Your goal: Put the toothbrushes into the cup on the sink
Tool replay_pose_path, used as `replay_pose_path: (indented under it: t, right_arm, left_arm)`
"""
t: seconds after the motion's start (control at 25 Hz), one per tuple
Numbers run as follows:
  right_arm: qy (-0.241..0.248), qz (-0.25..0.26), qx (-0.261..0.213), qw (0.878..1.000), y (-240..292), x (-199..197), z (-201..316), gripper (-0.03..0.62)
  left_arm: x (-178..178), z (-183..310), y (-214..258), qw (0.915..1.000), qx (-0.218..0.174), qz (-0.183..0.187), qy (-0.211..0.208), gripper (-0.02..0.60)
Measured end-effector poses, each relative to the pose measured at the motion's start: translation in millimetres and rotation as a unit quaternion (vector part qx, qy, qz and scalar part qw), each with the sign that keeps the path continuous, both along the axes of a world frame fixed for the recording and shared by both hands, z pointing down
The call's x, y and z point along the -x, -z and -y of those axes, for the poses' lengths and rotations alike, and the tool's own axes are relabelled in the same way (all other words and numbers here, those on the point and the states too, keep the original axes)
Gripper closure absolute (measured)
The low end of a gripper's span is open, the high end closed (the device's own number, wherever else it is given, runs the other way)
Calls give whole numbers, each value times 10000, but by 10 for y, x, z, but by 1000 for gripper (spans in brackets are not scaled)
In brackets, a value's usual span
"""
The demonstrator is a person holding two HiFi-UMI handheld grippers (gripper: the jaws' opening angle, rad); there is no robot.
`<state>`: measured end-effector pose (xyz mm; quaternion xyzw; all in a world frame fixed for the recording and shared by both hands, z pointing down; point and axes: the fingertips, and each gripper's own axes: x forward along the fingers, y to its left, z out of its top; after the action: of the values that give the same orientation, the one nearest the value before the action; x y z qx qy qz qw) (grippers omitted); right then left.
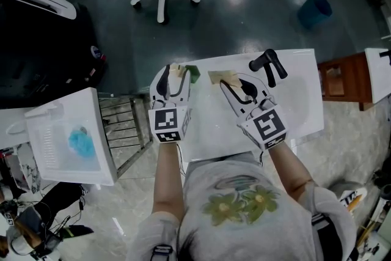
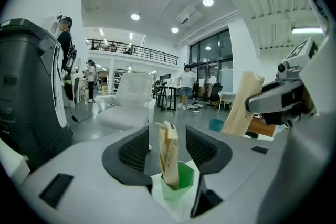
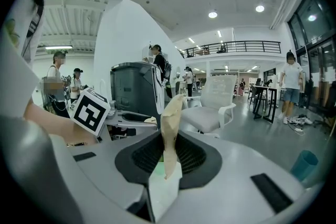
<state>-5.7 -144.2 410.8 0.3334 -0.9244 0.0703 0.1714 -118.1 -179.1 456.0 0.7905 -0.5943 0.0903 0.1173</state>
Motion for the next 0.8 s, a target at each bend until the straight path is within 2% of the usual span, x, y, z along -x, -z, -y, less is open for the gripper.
replay_pose_path:
  t: [0.64,0.8]
  right_arm:
    - [50,67,-82,9999,114,58,-9,503]
    - [54,93,-95,9999,144,86,-16,503]
  left_arm:
    - [177,-215,473,9986,-516,-44,133,365]
    - [200,-288,522,9985,-516,-135,114,376]
